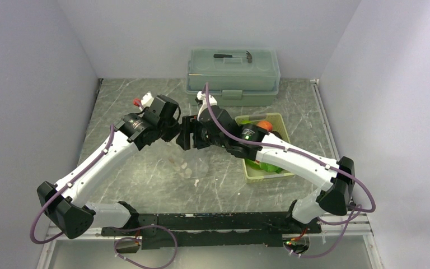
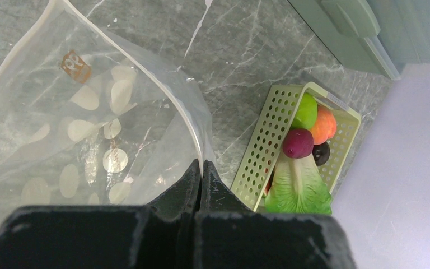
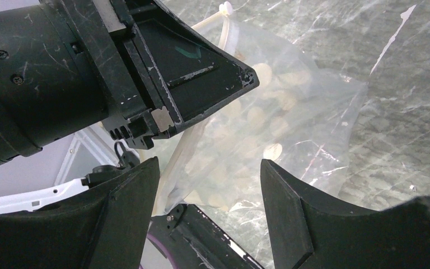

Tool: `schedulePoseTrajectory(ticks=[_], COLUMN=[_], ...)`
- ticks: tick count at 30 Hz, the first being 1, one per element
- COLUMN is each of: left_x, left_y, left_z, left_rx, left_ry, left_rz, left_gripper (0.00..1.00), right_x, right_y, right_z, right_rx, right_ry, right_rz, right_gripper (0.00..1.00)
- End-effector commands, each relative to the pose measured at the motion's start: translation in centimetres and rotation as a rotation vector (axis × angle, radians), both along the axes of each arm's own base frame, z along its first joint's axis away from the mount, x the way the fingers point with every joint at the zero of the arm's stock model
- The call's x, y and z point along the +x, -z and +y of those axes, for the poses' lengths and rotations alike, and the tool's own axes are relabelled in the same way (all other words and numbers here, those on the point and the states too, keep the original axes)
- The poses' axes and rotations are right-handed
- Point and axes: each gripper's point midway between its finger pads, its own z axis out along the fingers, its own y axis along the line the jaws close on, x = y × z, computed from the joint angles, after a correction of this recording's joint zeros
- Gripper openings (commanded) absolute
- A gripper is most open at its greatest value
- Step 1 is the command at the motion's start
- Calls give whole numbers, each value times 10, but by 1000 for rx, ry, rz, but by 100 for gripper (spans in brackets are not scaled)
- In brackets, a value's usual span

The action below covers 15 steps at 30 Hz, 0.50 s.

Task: Place the food in the zip-top bag and seal the zipper
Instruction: Open the zipper of the food storage bag at the center of the board.

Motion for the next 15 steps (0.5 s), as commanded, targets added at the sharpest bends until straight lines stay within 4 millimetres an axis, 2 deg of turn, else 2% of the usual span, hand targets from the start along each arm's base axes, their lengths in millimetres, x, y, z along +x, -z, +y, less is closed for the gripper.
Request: schedulePoseTrajectory(ticks=[1,7,15], left_x=[-1,-4,-8], left_y=[-23,-22,-18], left_z=[1,2,-3], left_rx=[-21,-17,-30], left_ry=[3,11,44], left_rz=[-53,-56,-37], left_gripper=[0,0,0], right_x=[4,4,8], right_y=[-6,9,22], right_z=[8,11,7], right_rx=[29,-7,-51], right_ry=[4,-5,22], right_rz=[-18,2,6], right_gripper=[70,68,59])
